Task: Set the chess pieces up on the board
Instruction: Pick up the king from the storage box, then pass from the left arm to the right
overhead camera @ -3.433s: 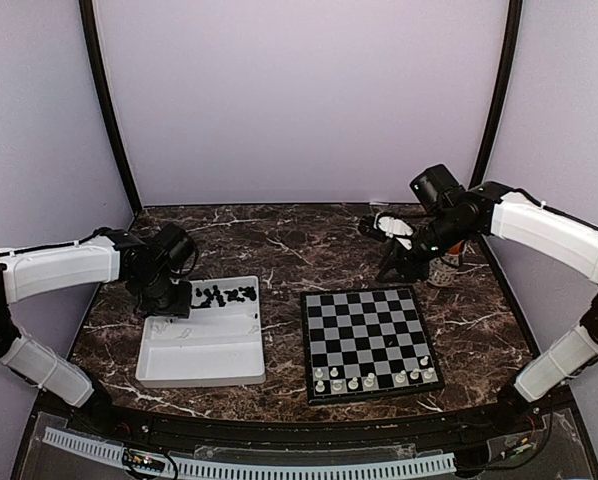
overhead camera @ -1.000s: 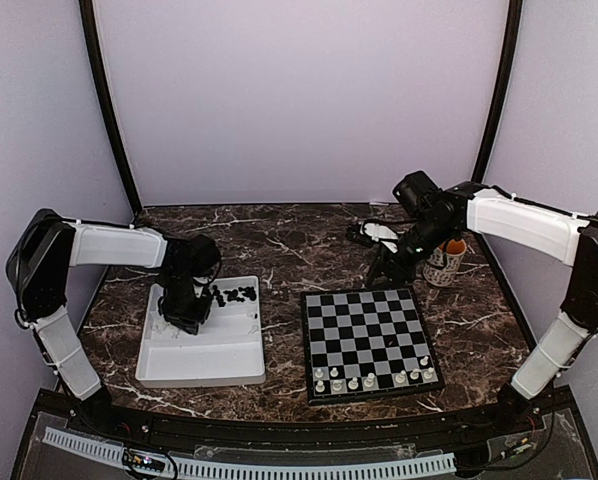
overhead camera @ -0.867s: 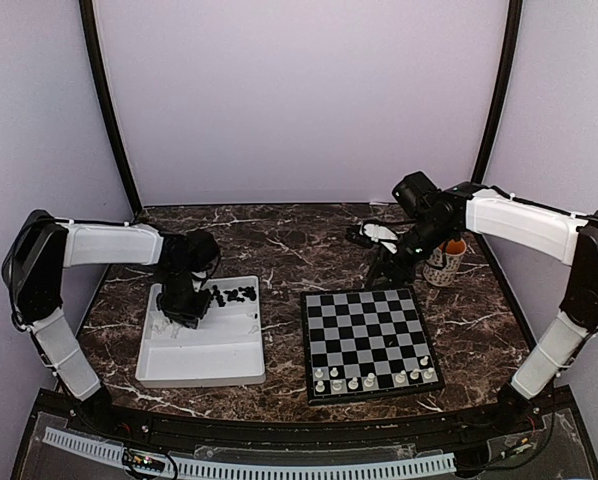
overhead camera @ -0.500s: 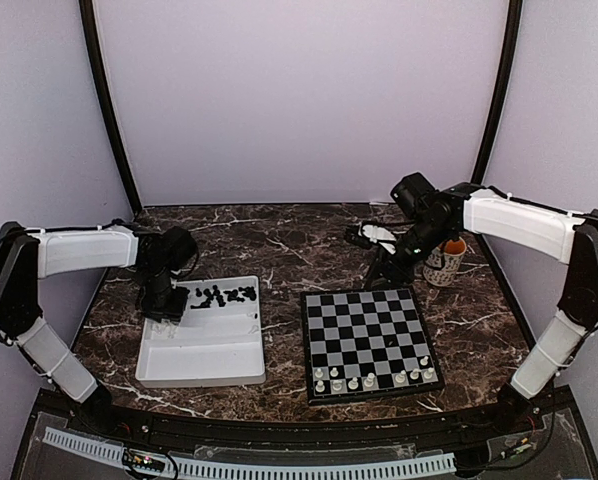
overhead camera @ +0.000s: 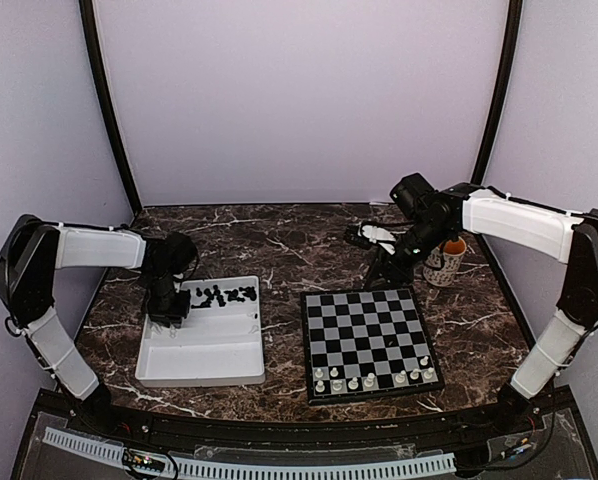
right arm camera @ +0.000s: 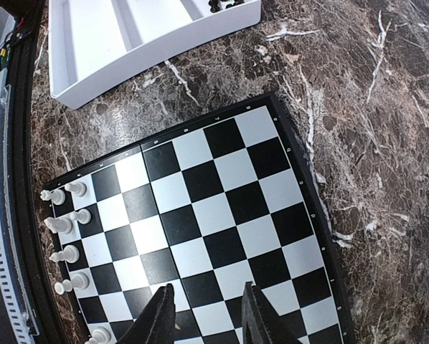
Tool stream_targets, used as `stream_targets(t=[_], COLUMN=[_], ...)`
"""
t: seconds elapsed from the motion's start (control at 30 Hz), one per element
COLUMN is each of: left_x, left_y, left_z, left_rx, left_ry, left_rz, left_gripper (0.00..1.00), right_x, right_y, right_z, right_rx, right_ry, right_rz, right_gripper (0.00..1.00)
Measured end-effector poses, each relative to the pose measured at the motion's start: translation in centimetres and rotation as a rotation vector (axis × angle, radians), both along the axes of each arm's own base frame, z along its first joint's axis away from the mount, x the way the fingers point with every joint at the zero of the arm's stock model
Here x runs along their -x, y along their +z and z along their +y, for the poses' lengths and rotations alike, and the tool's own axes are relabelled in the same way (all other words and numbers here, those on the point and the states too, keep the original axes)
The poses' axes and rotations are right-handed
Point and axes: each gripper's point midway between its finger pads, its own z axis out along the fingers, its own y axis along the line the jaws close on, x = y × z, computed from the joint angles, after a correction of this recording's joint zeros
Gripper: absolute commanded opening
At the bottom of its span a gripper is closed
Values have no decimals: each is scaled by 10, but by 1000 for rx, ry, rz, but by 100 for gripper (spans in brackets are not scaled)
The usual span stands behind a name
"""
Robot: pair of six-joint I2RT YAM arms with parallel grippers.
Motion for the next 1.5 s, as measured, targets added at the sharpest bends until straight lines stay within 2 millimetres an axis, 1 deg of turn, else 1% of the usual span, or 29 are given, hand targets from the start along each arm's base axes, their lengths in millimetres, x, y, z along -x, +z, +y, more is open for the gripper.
stream_targets(t=[0.17, 0.33, 0.43, 0.5, 0.67, 0.73, 0.8, 0.87, 1.0, 1.07, 1.13, 1.2, 1.23, 1.3, 1.37, 1.43, 1.5], left_x=[-1, 0, 0, -3, -21, -22, -21, -21, -11, -9, -9, -9, -10, -9, -8, -9, -9], left_y=[-2, -1, 9, 31, 118, 141, 155, 157, 135, 129, 130, 137, 141, 149, 156, 159, 159], left_z=[-2, -5, -9, -14, -31, -38, -45, -55, -70, -76, -82, -90, -93, -99, -104, -107, -108], left_rx=[15, 34, 67, 112, 302, 380, 458, 556, 697, 746, 800, 862, 890, 951, 1009, 1052, 1080], left_ry=[-1, 0, 9, 21, 56, 72, 92, 123, 212, 245, 278, 302, 312, 333, 360, 387, 415], left_rz=[4, 6, -15, -69, -334, -404, -448, -476, -441, -434, -445, -463, -474, -497, -511, -519, -519], left_gripper=[14, 10, 8, 8, 8, 8, 8, 8, 8, 8, 7, 8, 8, 8, 8, 8, 8], right_x=[0, 1, 1, 1, -1, -1, 0, 4, 18, 23, 21, 16, 10, 2, -4, -1, 11], right_y=[0, 0, 1, 3, 16, 24, 34, 42, 60, 70, 81, 88, 90, 88, 78, 68, 61], right_z=[0, 0, 1, 2, 8, 10, 15, 22, 54, 77, 102, 125, 139, 159, 178, 199, 220], right_rx=[0, -3, -9, -15, -46, -62, -77, -89, -125, -154, -195, -239, -265, -298, -309, -313, -317], right_ry=[0, 1, 3, 3, 3, 3, 9, 21, 75, 87, 69, 40, 16, -15, -37, -31, -6], right_rz=[0, 3, 6, 7, 1, -7, -26, -49, -130, -177, -222, -243, -247, -245, -235, -218, -200], right_gripper=[33, 33, 33, 33, 34, 34, 35, 36, 37, 37, 37, 37, 37, 37, 38, 39, 40])
